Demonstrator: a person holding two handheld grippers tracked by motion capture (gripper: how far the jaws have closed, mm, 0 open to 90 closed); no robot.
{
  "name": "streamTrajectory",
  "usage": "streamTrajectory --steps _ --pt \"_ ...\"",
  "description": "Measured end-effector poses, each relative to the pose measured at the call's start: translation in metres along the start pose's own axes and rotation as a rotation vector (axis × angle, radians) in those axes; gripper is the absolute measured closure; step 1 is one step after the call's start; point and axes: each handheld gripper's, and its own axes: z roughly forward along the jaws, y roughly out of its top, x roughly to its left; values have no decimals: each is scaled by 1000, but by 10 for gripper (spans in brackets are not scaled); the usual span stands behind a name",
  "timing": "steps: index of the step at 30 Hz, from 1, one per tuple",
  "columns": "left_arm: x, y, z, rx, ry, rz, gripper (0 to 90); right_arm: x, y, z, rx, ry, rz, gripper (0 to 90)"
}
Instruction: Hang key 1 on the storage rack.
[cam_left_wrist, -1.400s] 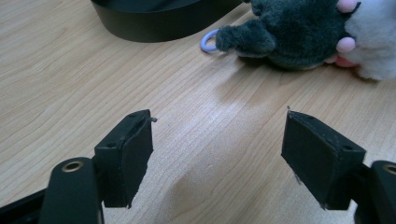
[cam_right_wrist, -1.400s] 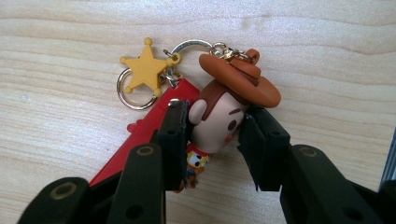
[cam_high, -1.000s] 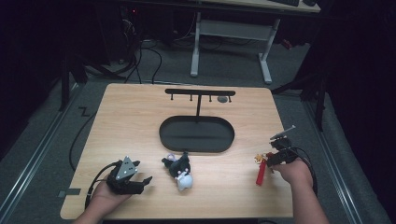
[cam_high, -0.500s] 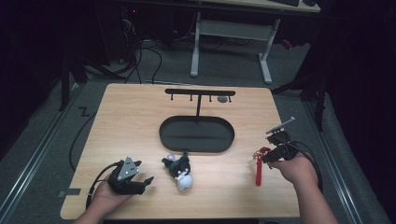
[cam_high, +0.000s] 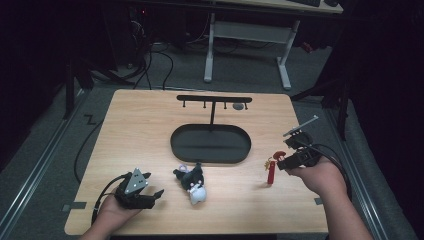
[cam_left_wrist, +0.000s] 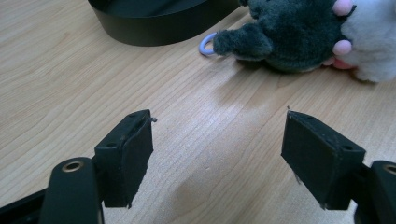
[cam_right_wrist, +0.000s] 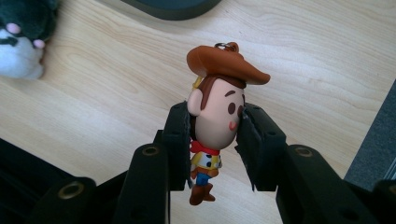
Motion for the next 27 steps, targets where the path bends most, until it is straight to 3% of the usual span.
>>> streamTrajectory --steps 18,27 --pt "2 -2 -3 -1 -3 -6 253 20 24 -19 21 -11 -51 657" --pt "3 -1 -3 -6 -2 -11 253 27 43 -18 21 -17 -70 657"
